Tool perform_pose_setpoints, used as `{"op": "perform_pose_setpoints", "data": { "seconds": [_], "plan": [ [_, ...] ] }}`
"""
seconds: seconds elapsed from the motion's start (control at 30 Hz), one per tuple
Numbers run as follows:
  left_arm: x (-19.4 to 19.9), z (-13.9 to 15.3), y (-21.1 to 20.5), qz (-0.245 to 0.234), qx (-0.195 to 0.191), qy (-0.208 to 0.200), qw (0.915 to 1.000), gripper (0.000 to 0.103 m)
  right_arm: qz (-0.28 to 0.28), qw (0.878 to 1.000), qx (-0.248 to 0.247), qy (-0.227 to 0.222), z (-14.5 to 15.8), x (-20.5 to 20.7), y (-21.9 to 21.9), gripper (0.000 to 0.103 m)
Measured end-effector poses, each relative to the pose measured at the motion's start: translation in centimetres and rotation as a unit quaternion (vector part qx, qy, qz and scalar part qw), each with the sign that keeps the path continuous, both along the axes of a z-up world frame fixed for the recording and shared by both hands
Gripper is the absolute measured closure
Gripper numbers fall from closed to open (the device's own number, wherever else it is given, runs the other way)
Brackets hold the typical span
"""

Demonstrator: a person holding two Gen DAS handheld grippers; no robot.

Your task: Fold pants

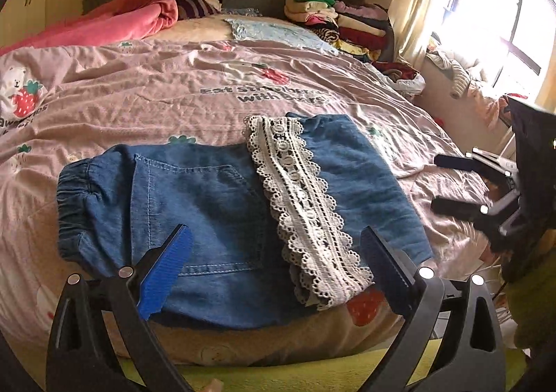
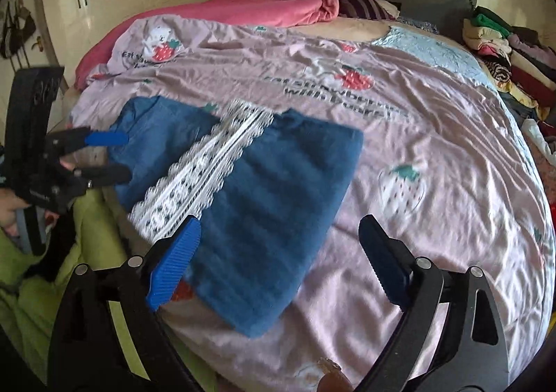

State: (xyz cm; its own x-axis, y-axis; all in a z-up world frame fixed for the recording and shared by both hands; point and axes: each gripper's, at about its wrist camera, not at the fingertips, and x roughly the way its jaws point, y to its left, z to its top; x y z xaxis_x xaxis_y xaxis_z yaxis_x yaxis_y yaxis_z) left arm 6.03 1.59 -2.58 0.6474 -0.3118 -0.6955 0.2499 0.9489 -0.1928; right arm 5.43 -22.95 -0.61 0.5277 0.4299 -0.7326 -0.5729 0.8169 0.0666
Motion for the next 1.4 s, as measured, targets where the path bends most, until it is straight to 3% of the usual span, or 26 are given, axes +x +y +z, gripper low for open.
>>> {"op": "perform_pose_setpoints", "data": {
  "seconds": [0.13, 0.17, 0.2, 0.27, 0.37, 0.43, 0.47, 0.7, 1.17, 1.3, 1.4],
  "plan": [
    [-0.5, -0.3, -1.1, -0.007, 0.002, 0.001, 1.0, 0.01, 0.009, 1.0, 0.001, 0.005, -0.8, -1.1, 0.1, 0.017],
    [-0.5, -0.4, -1.4, -0.012, 0.002, 0.002, 0.9999, 0.014, 0.011, 1.0, 0.001, 0.007, -1.0, -1.3, 0.2, 0.017],
    [-0.6, -0.7, -2.0, -0.024, 0.001, 0.005, 0.9997, 0.026, 0.013, 1.0, 0.003, 0.009, -1.1, -1.4, 0.2, 0.017],
    [-0.7, -1.1, -2.8, -0.036, 0.003, 0.011, 0.9993, 0.034, 0.017, 1.0, 0.008, 0.015, -1.5, -1.7, 0.3, 0.021],
    [-0.7, -1.8, -4.0, -0.059, 0.01, 0.019, 0.998, 0.065, 0.03, 0.999, 0.0, 0.023, -2.2, -2.1, 0.5, 0.056],
    [-0.8, -2.2, -4.6, -0.067, 0.018, 0.023, 0.9974, 0.084, 0.037, 0.999, 0.0, 0.033, -2.8, -2.3, 0.7, 0.067],
    [-0.8, -2.4, -4.8, -0.074, 0.022, 0.027, 0.9967, 0.087, 0.04, 0.999, 0.0, 0.035, -3.0, -2.4, 0.8, 0.073],
    [-0.2, -4.6, -4.8, -0.082, 0.028, 0.068, 0.9939, 0.088, 0.049, 0.997, -0.025, 0.057, -4.7, -2.7, 1.6, 0.077],
    [-0.4, -4.3, -4.7, -0.085, 0.019, 0.063, 0.9942, 0.087, 0.034, 0.996, -0.02, 0.078, -5.3, -2.5, 0.8, 0.077],
    [-0.9, -2.8, -4.6, -0.077, 0.026, 0.042, 0.9958, 0.066, 0.036, 0.996, -0.01, 0.077, -4.5, -2.4, 0.9, 0.069],
    [-1.2, -2.1, -4.1, -0.07, 0.024, 0.034, 0.9967, 0.065, 0.036, 0.997, -0.007, 0.072, -3.9, -2.3, 1.1, 0.065]
  ]
}}
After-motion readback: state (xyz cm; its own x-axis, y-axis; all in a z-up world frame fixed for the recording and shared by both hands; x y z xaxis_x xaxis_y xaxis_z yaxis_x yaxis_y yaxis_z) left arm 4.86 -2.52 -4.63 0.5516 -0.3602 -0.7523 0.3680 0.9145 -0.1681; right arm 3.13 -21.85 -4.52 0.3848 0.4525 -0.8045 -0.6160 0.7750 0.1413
